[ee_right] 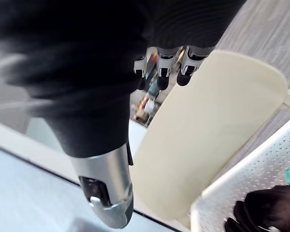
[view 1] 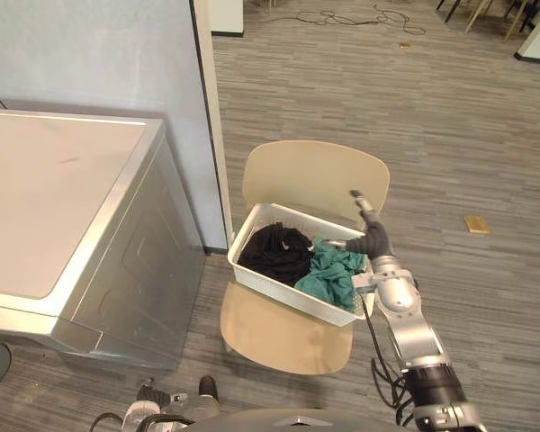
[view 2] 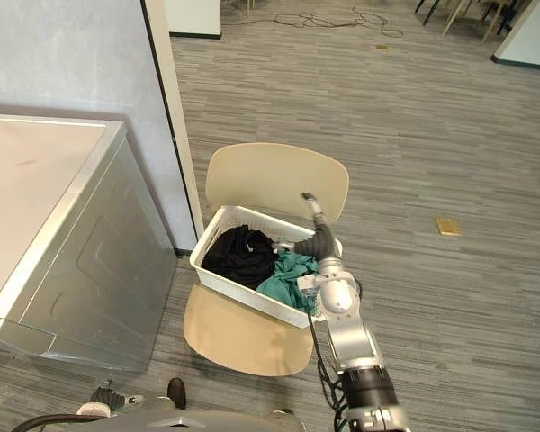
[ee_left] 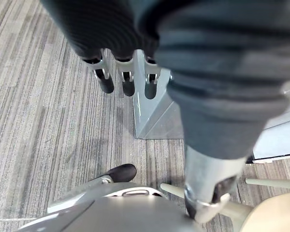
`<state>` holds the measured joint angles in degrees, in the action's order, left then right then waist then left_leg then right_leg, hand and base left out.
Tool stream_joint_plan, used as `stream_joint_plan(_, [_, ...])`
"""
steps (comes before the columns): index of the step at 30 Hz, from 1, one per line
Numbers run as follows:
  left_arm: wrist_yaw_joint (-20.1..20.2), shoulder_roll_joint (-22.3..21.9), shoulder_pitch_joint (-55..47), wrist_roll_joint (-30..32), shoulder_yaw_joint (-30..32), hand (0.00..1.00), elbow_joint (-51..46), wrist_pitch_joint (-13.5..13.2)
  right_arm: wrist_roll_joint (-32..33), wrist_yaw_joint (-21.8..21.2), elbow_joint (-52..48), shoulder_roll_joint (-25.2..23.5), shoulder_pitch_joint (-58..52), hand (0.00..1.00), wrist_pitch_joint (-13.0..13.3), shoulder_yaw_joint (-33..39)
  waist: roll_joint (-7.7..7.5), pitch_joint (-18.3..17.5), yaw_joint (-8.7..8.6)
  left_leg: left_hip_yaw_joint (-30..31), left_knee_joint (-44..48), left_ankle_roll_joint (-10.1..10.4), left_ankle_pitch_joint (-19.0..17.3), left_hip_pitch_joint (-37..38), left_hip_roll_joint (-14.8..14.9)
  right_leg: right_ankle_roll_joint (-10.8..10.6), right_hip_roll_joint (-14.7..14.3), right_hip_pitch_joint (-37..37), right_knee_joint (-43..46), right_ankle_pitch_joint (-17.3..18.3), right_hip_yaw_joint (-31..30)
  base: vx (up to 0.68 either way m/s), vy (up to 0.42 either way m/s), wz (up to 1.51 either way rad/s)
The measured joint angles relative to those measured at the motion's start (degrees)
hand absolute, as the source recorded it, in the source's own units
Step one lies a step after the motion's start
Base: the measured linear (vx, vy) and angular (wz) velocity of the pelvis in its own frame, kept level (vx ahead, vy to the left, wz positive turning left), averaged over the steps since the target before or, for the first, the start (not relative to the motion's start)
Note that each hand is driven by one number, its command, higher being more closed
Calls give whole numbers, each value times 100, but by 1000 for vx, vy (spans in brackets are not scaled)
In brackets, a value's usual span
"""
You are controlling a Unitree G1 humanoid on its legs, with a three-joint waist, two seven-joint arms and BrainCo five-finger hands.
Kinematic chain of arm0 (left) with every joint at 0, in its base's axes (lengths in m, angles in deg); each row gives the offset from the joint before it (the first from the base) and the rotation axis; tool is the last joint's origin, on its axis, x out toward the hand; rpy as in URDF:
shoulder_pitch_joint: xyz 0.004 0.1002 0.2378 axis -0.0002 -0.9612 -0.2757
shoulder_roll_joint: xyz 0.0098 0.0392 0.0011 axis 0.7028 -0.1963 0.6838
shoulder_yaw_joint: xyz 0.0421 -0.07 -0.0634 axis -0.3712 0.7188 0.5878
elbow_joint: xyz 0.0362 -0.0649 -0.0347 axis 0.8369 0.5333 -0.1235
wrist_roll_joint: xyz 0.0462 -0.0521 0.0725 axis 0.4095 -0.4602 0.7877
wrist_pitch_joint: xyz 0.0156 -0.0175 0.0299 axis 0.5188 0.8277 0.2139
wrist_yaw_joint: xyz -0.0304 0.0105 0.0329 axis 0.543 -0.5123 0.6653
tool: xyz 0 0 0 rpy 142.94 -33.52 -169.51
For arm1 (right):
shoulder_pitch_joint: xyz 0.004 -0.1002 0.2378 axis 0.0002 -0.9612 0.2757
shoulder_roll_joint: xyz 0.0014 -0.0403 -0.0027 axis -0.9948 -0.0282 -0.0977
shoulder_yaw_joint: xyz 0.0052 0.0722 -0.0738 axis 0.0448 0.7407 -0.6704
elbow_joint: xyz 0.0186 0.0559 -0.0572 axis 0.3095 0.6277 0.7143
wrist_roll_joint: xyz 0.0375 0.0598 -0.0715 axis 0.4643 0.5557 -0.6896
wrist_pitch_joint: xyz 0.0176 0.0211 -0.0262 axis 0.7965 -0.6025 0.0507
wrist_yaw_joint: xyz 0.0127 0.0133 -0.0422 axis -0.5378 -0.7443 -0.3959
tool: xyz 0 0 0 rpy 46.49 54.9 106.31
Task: Pick up the laundry basket with both hands and put the clothes into the washing machine.
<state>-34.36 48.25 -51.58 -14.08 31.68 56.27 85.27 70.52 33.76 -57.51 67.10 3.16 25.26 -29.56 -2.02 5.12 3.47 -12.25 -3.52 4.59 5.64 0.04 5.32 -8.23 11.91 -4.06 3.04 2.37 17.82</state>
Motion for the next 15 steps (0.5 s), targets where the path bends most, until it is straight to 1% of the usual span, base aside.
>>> stream_joint_plan(1, [42, 33, -4, 51, 0, 0, 0, -11, -90, -111, 439, 283, 363, 0, -1, -339, -49, 27, 33, 35, -93, -6, 81, -31, -2, 4, -14, 47, -5, -34, 14, -96, 4, 4])
stream_joint_plan(2, [45, 43, -4, 51, 0, 0, -5, -18, -147, -140, 525, 338, 436, 0, -2, -405, -56, 32, 42, 44, -94, -6, 87, -52, -1, 7, -16, 69, -5, -42, 15, -96, 20, 10])
stream_joint_plan(4, [85, 125, 37, 51, 9, 0, -31, -59, -439, -239, 1079, 770, 1061, 0, 4, -885, -142, 122, 139, 150, -93, -40, 202, -338, 7, 33, -32, 293, -11, -128, 49, -111, 34, 13])
stream_joint_plan(5, [84, 132, 65, 48, 16, 0, -36, -60, -450, -258, 1205, 873, 1254, 0, 2, -976, -158, 198, 166, 165, -93, -57, 243, -405, 11, 40, -35, 346, 3, -154, 52, -125, 41, 13])
stream_joint_plan(6, [82, 141, 131, 47, 16, 0, -46, -60, -474, -312, 1422, 1089, 1656, 0, 3, -1133, -171, 383, 226, 208, -92, -68, 319, -538, 19, 52, -45, 445, 14, -208, 74, -106, 32, 11])
stream_joint_plan(7, [75, 144, 173, 40, 16, 0, -47, -60, -585, -319, 1546, 1205, 1876, 0, 9, -1223, -172, 515, 243, 235, -92, -79, 349, -574, 21, 67, -50, 467, 17, -232, 98, -204, 52, 18])
stream_joint_plan(8, [68, 161, 282, 26, 17, 0, -43, -57, -934, -319, 1840, 1455, 2376, 0, 4, -1481, -188, 780, 294, 284, -93, -100, 417, -681, 36, 89, -64, 571, 65, -263, 131, -190, 49, 13])
stream_joint_plan(9, [29, 181, 289, -27, 20, 0, -44, -56, -1144, -323, 2020, 1539, 2672, 0, 2, -1649, -214, 885, 361, 288, -93, -106, 466, -794, 60, 118, -79, 704, 112, -285, 121, -181, 48, 6])
stream_joint_plan(10, [11, 198, 297, -60, 28, 0, -45, -56, -1197, -325, 2070, 1561, 2790, 0, 3, -1704, -235, 964, 407, 284, -93, -103, 483, -811, 73, 127, -88, 736, 130, -293, 106, -75, 18, -4])
stream_joint_plan(12, [-70, 283, 357, -258, 73, 0, -47, -40, -1390, -329, 2477, 1589, 3310, 0, 35, -2071, -284, 1210, 468, 290, -93, -103, 544, -903, 123, 152, -126, 851, 193, -307, 93, -97, 6, -3])
stream_joint_plan(13, [-113, 304, 378, -328, 75, 0, -48, -39, -1473, -329, 2606, 1594, 3441, 0, 37, -2129, -296, 1258, 482, 297, -93, -102, 569, -953, 136, 166, -140, 903, 198, -317, 94, -99, 3, -4])
stream_joint_plan(15, [-227, 326, 524, -566, 72, 0, -51, -34, -1697, -333, 2974, 1742, 3789, 0, 21, -2278, -302, 1446, 581, 306, -94, -100, 642, -1109, 181, 230, -195, 1049, 186, -366, 83, -69, -1, -4])
